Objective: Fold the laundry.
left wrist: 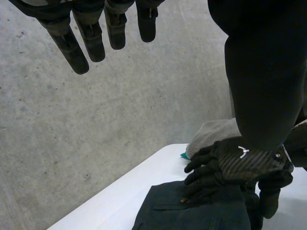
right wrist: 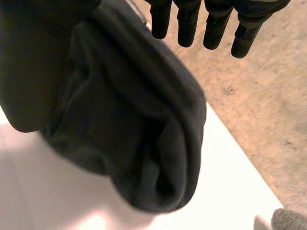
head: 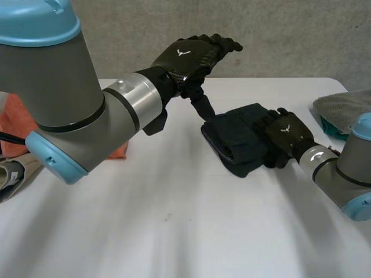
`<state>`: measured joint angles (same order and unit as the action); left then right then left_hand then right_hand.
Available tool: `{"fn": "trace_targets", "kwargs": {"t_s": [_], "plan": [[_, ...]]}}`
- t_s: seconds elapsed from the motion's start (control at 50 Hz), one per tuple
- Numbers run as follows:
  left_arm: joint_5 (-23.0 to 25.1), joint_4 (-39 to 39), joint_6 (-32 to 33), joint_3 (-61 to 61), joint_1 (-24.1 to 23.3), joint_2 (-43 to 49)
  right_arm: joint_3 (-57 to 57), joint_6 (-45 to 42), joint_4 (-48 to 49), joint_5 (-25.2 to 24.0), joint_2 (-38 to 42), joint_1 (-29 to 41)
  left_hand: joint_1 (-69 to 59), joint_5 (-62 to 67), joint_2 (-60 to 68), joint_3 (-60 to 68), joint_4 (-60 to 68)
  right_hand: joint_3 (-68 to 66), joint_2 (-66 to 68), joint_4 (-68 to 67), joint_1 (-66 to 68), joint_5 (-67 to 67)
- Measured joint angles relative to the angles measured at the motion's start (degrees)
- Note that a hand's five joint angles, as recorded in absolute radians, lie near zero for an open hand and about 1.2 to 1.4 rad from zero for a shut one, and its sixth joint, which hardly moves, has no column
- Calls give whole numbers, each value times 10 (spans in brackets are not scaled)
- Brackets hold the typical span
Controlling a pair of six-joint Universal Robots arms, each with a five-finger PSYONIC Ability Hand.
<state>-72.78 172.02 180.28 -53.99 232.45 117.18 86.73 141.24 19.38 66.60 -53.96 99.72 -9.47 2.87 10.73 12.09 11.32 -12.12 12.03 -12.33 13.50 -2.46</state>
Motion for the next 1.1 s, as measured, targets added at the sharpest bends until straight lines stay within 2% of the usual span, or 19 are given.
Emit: {"fn": "trace_targets", "kwargs": {"t_s": [0.12,0.38,0.62,0.72,0.74,0.78,0.8,0.84,0.98,1.1], "plan": [[0,1,0,1,-1,4,2,-14,29,-15,32,-6,0,0,0,0,0,0,0,0,0,0],[3,2,-13,1,4,5,-5,-42,186,-14,97,15,0,0,0,0,0,-37,35,-31,2,-30],[8,3,-23,-2,10,1,-54,-8,212,14,120,35,0,0,0,0,0,-49,45,-41,15,-51],[8,3,-26,-2,11,1,-75,12,209,18,130,38,0,0,0,0,0,-138,142,-135,129,-126],[8,3,-28,-2,12,1,-86,19,208,18,136,39,0,0,0,0,0,-240,251,-237,237,-221],[8,3,-28,-2,12,1,-89,21,208,18,138,40,0,0,0,0,0,-272,275,-269,261,-244],[9,3,-30,-2,12,1,-103,30,207,18,146,41,0,0,0,0,0,-452,461,-450,429,-415],[9,3,-31,-2,12,1,-113,36,207,18,149,42,0,0,0,0,0,-534,543,-533,461,-492],[10,3,-34,-1,14,2,-140,98,214,23,118,39,0,0,0,0,0,-550,549,-550,472,-505],[10,3,-42,3,17,-2,-199,190,232,60,75,13,0,0,0,0,0,-550,549,-550,480,-505]]}}
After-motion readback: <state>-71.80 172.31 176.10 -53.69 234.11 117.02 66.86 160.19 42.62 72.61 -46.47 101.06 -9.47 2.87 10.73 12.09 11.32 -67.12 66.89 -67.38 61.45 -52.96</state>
